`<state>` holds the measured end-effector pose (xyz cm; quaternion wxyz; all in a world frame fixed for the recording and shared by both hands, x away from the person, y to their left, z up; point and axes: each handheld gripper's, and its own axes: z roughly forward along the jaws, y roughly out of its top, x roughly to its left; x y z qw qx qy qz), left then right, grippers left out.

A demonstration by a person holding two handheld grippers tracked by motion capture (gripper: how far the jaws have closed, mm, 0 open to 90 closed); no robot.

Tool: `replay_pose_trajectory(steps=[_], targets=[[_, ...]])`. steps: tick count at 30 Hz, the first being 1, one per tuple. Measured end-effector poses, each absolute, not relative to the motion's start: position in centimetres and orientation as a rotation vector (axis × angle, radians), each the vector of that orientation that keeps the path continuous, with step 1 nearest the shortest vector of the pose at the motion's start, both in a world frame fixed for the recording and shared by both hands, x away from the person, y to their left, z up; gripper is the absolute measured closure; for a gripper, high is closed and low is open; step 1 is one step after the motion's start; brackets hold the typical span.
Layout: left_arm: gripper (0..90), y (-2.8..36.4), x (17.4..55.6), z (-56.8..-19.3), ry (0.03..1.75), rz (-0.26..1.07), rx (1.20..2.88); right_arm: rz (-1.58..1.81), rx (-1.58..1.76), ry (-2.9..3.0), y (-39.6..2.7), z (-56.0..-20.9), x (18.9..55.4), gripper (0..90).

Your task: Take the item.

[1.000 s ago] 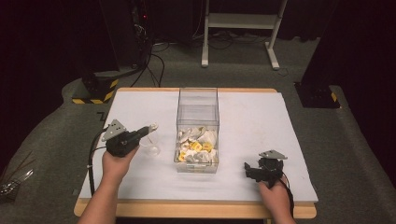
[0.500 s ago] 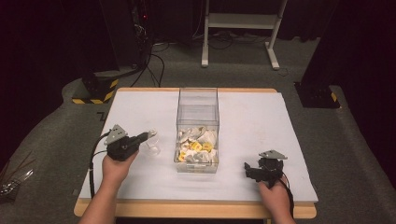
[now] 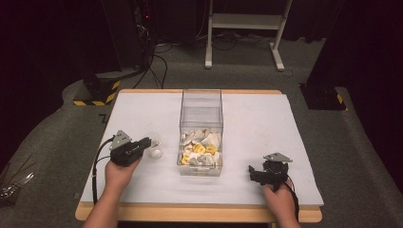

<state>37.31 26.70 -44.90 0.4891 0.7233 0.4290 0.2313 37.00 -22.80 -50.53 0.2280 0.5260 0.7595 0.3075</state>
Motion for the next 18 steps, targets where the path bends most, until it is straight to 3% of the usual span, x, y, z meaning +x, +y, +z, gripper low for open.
replay_pose_trajectory(steps=[3, 7, 11, 18], targets=[[58.0, 26.8, 37.2, -44.8, 1.049, 0.571, 1.753, 0.847, 1.448, 2.092, -22.8, -50.5, 37.0, 9.6], [44.8, 27.1, 36.8, -44.6, 1.059, 0.588, 1.756, 0.846, 1.448, 2.092, -22.8, -50.5, 37.0, 9.6], [36.0, 27.9, 36.4, -44.5, 1.063, 0.584, 1.753, 0.846, 1.448, 2.092, -22.8, -50.5, 37.0, 9.6], [28.3, 29.7, 35.5, -44.9, 1.085, 0.566, 1.732, 0.846, 1.448, 2.092, -22.8, -50.5, 37.0, 9.6]])
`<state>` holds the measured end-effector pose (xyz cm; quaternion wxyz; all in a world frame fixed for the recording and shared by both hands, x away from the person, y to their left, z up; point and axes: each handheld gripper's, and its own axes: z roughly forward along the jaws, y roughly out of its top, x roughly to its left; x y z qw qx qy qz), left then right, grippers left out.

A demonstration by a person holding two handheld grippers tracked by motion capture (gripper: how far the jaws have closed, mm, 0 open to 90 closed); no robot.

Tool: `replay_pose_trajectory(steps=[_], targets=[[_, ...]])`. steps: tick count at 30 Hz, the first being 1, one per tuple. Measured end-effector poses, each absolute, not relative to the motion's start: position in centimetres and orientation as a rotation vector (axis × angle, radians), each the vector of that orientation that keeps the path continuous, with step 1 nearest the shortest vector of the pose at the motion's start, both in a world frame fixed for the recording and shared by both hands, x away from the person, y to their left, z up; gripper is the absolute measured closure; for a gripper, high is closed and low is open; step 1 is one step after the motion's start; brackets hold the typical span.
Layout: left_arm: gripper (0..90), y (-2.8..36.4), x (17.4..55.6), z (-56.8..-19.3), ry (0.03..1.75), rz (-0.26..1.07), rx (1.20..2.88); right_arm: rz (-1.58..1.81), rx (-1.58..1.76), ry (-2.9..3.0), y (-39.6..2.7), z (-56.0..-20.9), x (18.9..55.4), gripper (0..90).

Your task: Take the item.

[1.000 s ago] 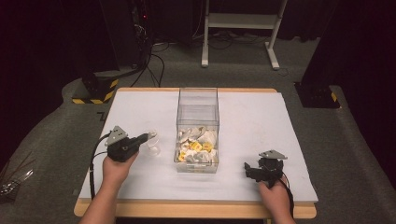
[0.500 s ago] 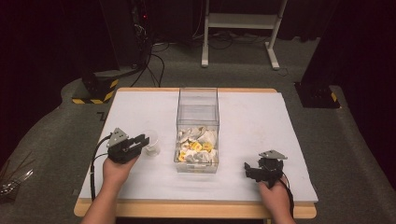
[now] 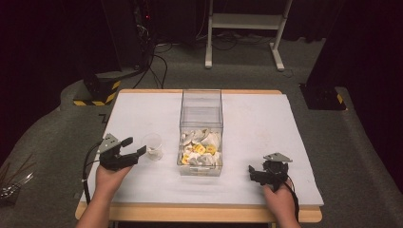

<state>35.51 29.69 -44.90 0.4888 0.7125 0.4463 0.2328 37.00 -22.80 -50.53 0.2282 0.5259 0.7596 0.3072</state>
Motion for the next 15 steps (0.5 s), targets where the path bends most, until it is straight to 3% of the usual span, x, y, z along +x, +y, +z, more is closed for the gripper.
replay_pose_trajectory(steps=[15], targets=[[27.3, 33.4, 33.9, -47.1, 1.176, 0.566, 1.748, 0.845, 1.448, 2.090, -22.8, -50.5, 37.0, 9.7]])
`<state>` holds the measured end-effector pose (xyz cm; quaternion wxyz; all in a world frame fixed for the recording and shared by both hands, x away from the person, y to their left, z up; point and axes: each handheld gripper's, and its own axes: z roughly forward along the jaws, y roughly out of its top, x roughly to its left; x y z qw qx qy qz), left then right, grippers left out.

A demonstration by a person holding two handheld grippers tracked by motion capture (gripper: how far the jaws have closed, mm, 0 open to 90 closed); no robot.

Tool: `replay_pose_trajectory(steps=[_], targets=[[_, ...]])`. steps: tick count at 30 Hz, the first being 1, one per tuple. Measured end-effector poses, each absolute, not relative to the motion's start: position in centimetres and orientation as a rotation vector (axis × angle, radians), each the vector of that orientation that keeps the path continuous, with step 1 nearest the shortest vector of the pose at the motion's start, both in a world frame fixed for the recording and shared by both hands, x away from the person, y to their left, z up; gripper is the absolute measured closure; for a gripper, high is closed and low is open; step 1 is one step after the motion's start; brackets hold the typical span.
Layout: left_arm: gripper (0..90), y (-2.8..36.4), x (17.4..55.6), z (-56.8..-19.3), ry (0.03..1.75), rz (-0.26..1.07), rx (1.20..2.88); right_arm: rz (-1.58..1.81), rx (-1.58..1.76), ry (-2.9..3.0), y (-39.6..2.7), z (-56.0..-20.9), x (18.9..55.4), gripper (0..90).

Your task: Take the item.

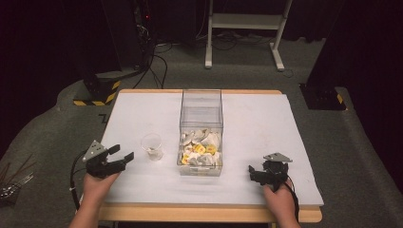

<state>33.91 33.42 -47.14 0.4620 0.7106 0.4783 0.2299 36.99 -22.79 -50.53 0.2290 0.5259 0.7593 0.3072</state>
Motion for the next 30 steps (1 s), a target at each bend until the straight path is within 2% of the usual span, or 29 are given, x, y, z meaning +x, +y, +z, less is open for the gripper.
replay_pose_trajectory(steps=[8, 11, 13, 17, 30], targets=[[25.1, 34.3, 33.3, -49.5, 1.265, 0.556, 1.897, 0.846, 1.448, 2.090, -22.8, -50.5, 37.0, 9.7], [21.4, 34.0, 33.1, -50.2, 1.290, 0.524, 1.976, 0.846, 1.447, 2.090, -22.8, -50.5, 37.0, 9.7], [19.0, 33.2, 32.7, -50.6, 1.282, 0.563, 2.042, 0.846, 1.448, 2.090, -22.8, -50.5, 37.0, 9.7], [16.1, 33.1, 32.5, -50.8, 1.292, 0.575, 2.016, 0.846, 1.447, 2.090, -22.8, -50.5, 37.0, 9.7], [16.1, 33.1, 32.3, -50.9, 1.292, 0.585, 2.006, 0.844, 1.448, 2.089, -22.8, -50.5, 37.0, 9.6]])
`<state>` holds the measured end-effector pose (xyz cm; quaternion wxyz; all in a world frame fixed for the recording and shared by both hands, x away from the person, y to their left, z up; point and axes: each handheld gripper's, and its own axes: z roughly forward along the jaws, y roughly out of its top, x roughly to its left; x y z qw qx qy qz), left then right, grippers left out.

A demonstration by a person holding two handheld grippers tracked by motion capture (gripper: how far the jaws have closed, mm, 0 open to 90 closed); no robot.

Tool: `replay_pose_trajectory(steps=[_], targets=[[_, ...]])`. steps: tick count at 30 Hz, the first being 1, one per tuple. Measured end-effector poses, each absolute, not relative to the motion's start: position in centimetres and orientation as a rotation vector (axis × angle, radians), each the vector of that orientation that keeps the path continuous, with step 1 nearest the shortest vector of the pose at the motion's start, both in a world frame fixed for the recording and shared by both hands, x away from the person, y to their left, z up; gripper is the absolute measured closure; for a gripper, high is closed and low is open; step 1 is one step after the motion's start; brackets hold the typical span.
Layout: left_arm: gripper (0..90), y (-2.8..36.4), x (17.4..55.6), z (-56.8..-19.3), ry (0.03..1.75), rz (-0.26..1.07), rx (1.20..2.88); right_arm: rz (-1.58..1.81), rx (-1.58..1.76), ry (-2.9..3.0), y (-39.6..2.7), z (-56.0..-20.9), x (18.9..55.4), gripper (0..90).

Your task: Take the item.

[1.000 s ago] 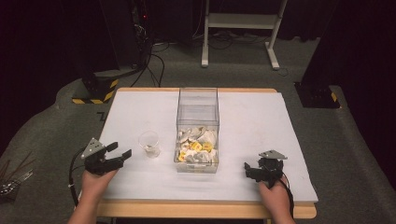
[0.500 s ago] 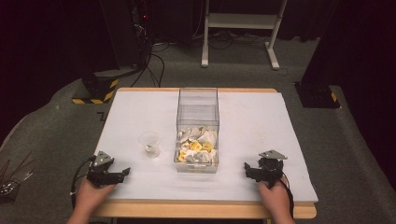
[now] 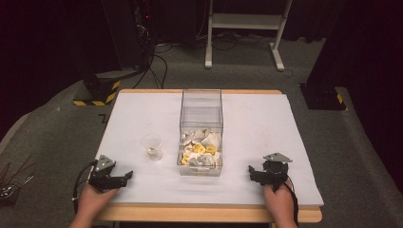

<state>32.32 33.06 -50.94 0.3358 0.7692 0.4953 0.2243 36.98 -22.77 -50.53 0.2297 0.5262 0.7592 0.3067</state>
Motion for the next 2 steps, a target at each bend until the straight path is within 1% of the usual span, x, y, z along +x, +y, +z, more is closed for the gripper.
replay_pose_trajectory(steps=[2], targets=[[16.1, 33.07, 32.31, -50.95, 1.291, 0.586, 2.006, 0.843, 1.448, 2.089, -22.77, -50.54, 36.99, 9.6]])
